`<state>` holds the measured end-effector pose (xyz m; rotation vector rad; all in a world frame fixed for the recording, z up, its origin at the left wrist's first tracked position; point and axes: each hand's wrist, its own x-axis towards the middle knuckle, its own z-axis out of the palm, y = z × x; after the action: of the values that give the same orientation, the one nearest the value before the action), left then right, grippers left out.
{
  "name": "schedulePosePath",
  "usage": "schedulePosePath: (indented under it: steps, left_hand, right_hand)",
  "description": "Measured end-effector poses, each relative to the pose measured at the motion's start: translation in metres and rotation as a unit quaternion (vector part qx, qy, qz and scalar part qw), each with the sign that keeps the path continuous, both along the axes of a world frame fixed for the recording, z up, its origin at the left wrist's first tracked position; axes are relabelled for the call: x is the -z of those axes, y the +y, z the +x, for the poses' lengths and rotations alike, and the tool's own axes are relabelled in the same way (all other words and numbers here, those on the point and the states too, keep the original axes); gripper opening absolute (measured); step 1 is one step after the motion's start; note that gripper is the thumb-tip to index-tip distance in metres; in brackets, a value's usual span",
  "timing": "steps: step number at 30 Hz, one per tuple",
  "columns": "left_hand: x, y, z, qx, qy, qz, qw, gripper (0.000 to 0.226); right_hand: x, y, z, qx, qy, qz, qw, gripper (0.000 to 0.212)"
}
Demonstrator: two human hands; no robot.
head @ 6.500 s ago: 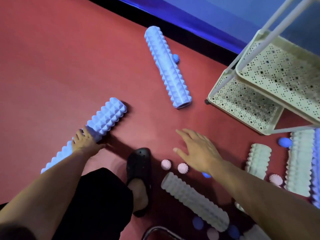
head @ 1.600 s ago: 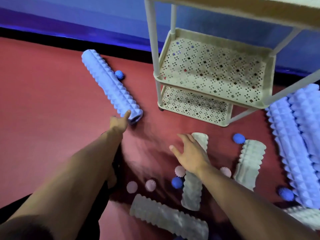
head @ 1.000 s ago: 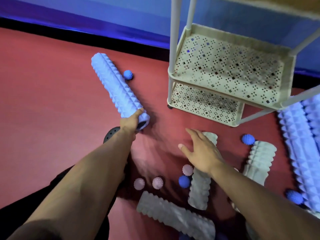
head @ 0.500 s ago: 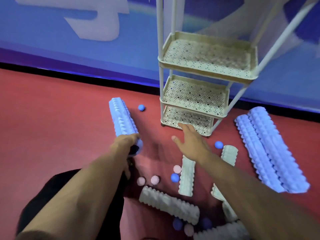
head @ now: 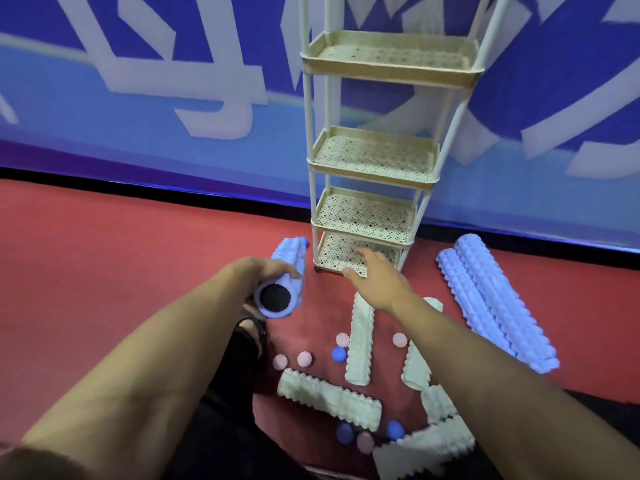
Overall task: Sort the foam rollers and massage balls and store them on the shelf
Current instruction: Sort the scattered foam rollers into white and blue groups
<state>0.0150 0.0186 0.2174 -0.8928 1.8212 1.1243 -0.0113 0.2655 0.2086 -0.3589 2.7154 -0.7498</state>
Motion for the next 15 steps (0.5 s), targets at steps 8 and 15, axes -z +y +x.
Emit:
schedulePosePath:
  steps: [8, 15]
  left_hand:
    - [-0.045, 0.022, 0.026, 0.182, -0.019, -0.099, 0.978, 0.06]
    - [-0.047, 0.049, 0.013, 0.317, 0.154, -0.153, 0.923, 0.068]
  right_hand:
    - [-0.019, 0.026, 0.019, -0.063, -0.01, -0.019, 0.998, 0.076]
    - [-0.016, 0.074, 0.024, -0.084, -0.055, 0.015, 0.995, 0.1]
